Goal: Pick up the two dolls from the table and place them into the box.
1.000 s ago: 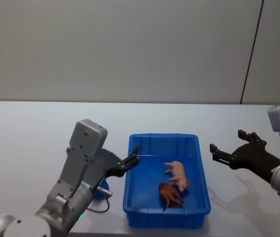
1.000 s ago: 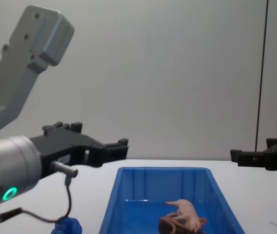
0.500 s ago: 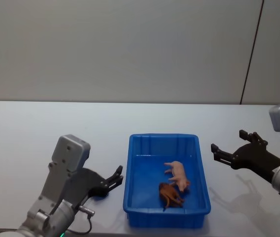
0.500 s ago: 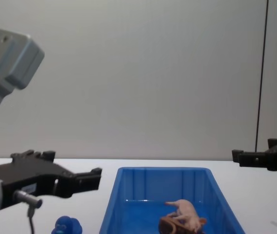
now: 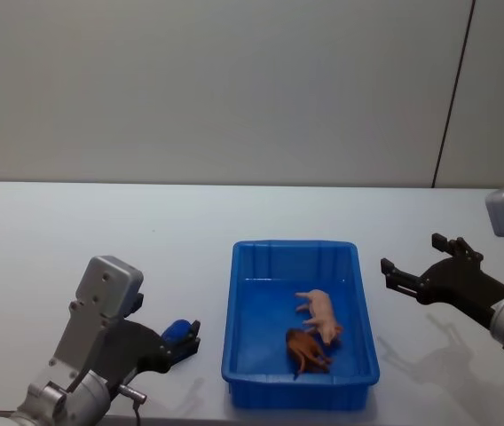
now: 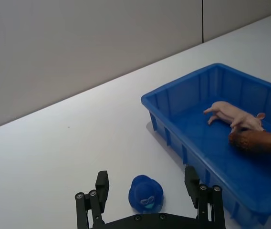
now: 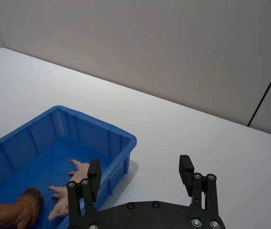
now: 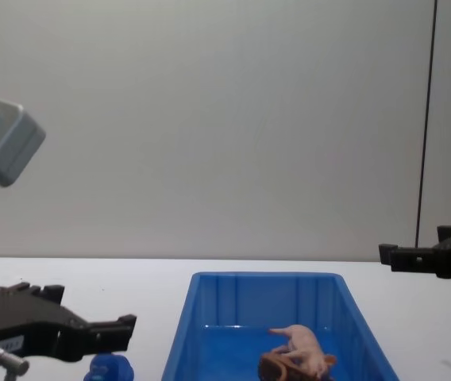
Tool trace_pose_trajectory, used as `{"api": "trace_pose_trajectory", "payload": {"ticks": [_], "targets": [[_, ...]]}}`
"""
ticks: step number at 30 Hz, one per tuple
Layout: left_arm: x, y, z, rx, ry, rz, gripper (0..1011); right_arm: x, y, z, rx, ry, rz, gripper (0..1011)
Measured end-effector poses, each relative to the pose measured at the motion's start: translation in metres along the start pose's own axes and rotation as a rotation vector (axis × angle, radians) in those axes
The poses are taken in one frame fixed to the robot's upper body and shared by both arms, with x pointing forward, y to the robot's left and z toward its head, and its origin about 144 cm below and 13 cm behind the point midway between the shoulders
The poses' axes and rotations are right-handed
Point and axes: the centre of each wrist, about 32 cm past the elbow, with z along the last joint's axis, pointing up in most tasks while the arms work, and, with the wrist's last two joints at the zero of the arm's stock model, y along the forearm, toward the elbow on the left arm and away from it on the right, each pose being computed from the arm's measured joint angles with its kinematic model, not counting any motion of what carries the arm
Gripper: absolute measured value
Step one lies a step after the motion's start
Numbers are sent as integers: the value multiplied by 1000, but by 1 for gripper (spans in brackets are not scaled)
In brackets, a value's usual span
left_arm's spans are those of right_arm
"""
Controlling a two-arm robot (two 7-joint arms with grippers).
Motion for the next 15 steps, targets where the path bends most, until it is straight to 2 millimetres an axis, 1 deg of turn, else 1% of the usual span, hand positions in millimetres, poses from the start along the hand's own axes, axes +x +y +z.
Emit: {"api": "trace_pose_trajectory", "payload": {"ticks": [8, 15], "targets": [[13, -6, -7, 41, 0, -38, 1001, 0, 0, 0, 0, 0, 0, 1001], [25, -15, -13, 66, 1, -80, 1001, 0, 0, 0, 0, 0, 0, 1001]]}}
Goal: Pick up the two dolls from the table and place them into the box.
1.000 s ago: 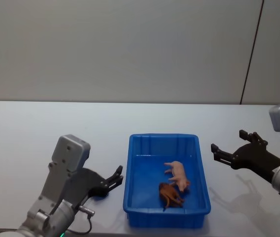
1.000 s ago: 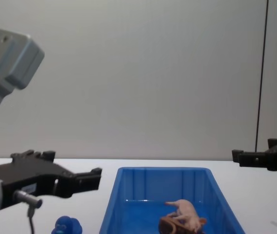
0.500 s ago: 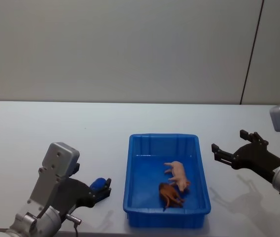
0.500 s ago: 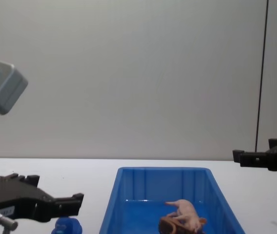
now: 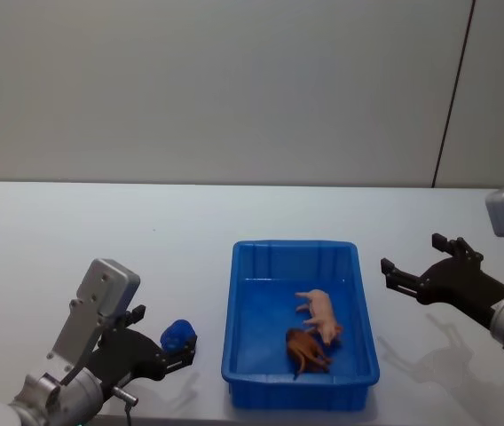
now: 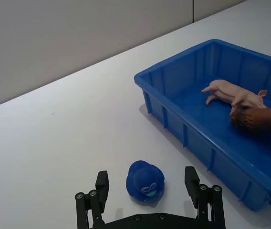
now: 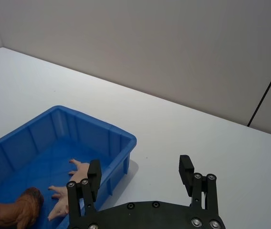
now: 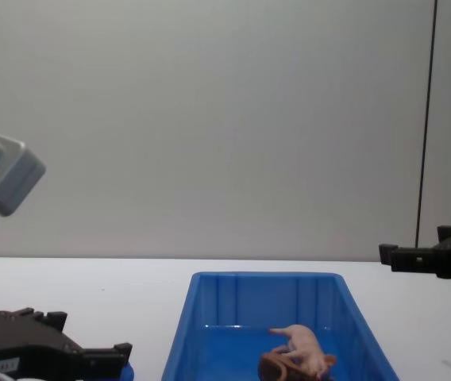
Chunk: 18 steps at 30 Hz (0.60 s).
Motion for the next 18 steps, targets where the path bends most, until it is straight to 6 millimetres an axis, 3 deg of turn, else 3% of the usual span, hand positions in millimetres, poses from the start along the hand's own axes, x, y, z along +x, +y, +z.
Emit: {"api": "trace_pose_trajectory", "payload": {"ticks": [18], "targets": [[23, -26, -3, 60, -23, -76, 1001, 0, 0, 0, 0, 0, 0, 1001]]}}
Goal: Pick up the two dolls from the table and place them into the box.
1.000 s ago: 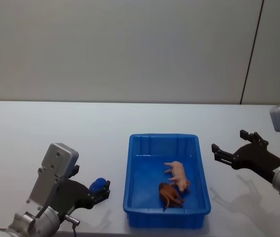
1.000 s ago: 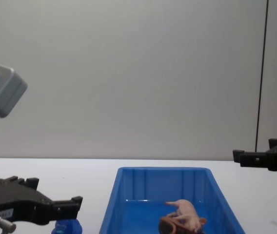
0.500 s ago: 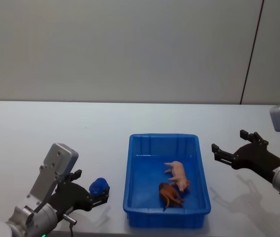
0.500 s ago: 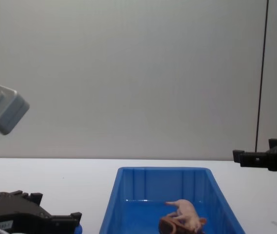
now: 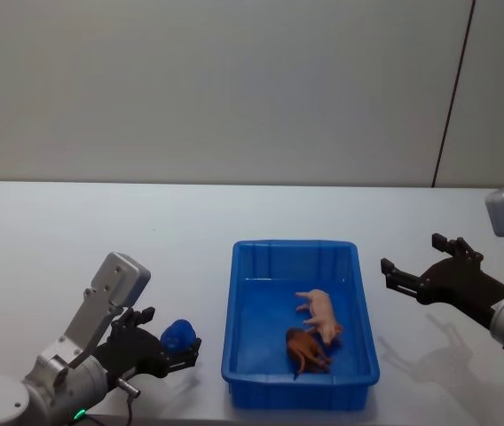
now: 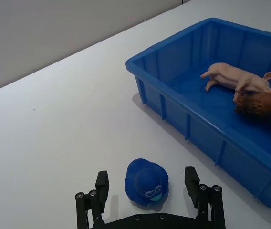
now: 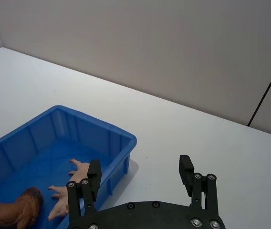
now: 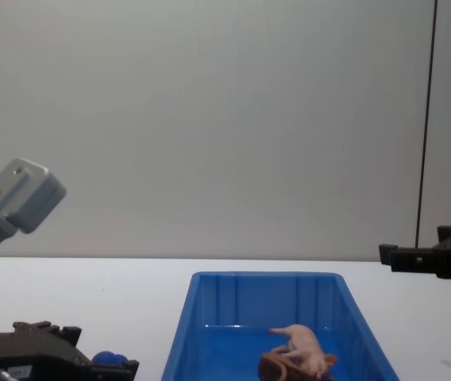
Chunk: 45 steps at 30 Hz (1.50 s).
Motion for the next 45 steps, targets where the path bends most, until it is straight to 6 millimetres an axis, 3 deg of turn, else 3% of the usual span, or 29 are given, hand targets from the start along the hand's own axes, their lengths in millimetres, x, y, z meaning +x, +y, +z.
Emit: {"api": "trace_pose_trajectory", "payload": {"ticks": [18, 23, 34, 45], "targets": [[13, -14, -2, 54, -12, -29, 1002, 0, 0, 0, 0, 0, 0, 1001], [16, -17, -2, 62, -18, -31, 906, 0, 0, 0, 0, 0, 0, 1001], [23, -24, 0, 69, -29, -46, 574, 0, 0, 0, 0, 0, 0, 1001], [26, -24, 8, 58, -44, -44, 484, 0, 0, 0, 0, 0, 0, 1001]]}}
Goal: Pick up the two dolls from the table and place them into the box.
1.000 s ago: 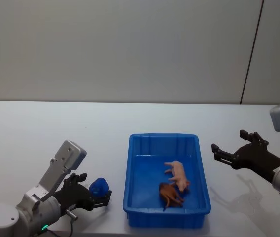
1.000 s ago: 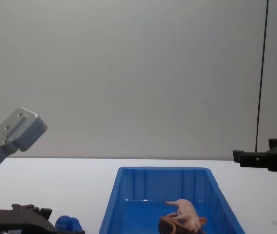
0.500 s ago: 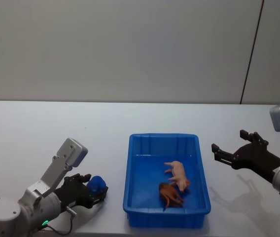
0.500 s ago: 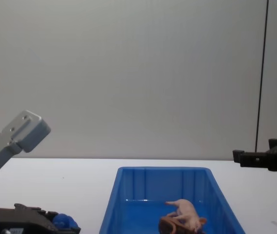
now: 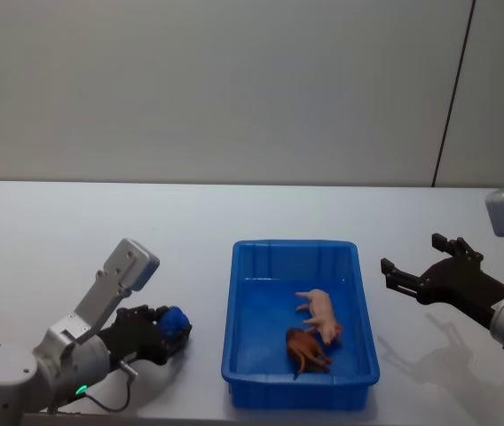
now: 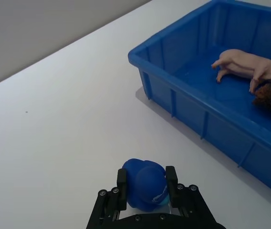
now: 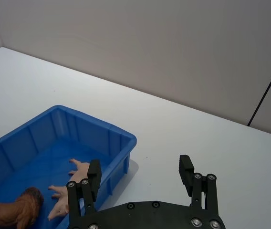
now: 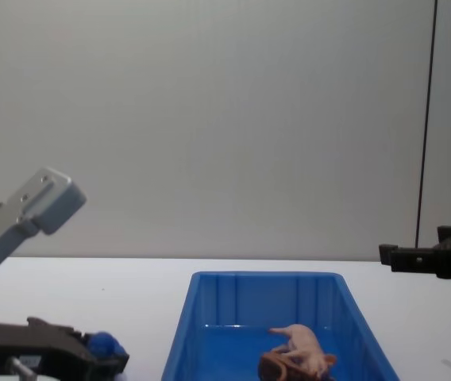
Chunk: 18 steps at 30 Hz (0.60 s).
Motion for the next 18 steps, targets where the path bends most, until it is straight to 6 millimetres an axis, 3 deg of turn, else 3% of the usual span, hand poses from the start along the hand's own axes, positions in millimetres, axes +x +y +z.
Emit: {"api": "trace_pose_trajectory", "payload": {"ticks": [11, 18], "targets": [[5, 9, 35, -60, -85, 34, 411, 0, 0, 0, 0, 0, 0, 1001], [8, 0, 59, -143, -135, 12, 367, 0, 0, 0, 0, 0, 0, 1001]]}}
